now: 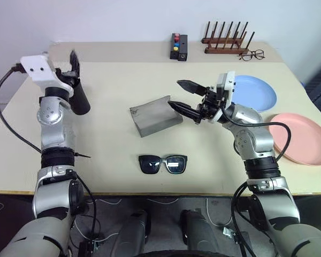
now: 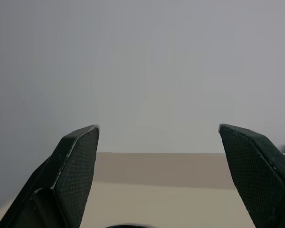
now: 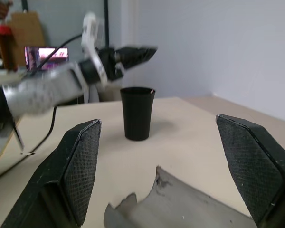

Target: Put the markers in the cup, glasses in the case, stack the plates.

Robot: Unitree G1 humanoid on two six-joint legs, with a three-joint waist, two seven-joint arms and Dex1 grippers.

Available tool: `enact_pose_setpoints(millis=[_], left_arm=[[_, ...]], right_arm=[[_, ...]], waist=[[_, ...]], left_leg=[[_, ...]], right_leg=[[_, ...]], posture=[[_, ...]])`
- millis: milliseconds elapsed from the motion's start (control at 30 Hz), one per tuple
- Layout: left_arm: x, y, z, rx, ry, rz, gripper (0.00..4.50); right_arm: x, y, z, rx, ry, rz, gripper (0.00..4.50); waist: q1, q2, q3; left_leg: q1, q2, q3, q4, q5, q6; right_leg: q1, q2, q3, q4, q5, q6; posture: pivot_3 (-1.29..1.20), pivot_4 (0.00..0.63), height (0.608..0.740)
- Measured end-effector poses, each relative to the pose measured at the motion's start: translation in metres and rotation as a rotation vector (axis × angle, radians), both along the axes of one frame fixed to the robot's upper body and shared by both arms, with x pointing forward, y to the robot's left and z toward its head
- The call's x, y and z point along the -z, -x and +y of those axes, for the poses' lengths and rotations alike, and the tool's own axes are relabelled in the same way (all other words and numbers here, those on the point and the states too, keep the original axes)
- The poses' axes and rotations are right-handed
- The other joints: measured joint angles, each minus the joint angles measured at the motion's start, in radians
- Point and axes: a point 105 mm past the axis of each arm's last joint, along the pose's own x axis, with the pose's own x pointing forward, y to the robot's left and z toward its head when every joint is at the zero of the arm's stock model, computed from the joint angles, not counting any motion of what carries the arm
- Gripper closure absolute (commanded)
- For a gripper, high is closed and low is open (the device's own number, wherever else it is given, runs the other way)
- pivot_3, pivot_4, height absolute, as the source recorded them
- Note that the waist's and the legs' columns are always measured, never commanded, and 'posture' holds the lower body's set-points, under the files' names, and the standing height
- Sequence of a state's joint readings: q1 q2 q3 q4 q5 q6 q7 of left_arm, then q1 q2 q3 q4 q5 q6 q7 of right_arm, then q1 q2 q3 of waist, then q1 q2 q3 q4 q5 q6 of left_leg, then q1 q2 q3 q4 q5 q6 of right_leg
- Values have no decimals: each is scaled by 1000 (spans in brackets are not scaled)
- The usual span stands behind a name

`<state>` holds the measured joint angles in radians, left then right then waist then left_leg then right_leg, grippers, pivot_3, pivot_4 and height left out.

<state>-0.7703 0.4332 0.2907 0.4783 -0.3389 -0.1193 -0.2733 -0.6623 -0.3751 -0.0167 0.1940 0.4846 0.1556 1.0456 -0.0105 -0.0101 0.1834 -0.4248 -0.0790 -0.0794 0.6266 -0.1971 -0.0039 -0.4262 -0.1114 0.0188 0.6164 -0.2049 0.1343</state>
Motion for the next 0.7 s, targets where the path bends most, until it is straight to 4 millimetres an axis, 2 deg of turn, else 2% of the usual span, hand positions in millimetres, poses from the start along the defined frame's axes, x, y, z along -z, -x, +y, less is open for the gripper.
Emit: enact_pose_setpoints(millis=[100,233,367,433,533,700], left_arm=[[4,11,-40,278,-112,93,397],[36,17,-75,474,-277,333,397],[62,24,-96,621,-410,503,397],[70,31,-113,724,-493,557,397],[73,38,-132,839,-587,593,397],[82,50,-152,985,-737,655,397]], right_arm=[[14,7,-20,38,79,36,562],[34,22,-41,72,177,104,562],[38,33,-62,117,233,131,562],[40,40,-72,144,246,144,562],[41,45,-79,171,247,150,562],[42,49,-82,202,248,146,562]], waist=[[-3,0,0],[-5,0,0],[-7,0,0],[-1,0,0],[0,0,1],[-3,0,1]], left_leg=[[0,0,0,0,0,0],[0,1,0,0,0,0],[1,3,1,0,0,0],[0,3,1,0,0,0],[0,3,1,2,0,0],[0,3,1,1,0,0]], right_leg=[[0,0,0,-1,0,0],[0,2,0,0,0,0],[0,3,1,-1,0,-1],[0,3,1,-1,-1,-1],[1,3,1,-3,-1,-1],[1,2,1,-3,-2,-4]], posture=[[0,150,740],[0,150,740],[0,150,740],[0,150,740],[0,150,740],[0,150,740]])
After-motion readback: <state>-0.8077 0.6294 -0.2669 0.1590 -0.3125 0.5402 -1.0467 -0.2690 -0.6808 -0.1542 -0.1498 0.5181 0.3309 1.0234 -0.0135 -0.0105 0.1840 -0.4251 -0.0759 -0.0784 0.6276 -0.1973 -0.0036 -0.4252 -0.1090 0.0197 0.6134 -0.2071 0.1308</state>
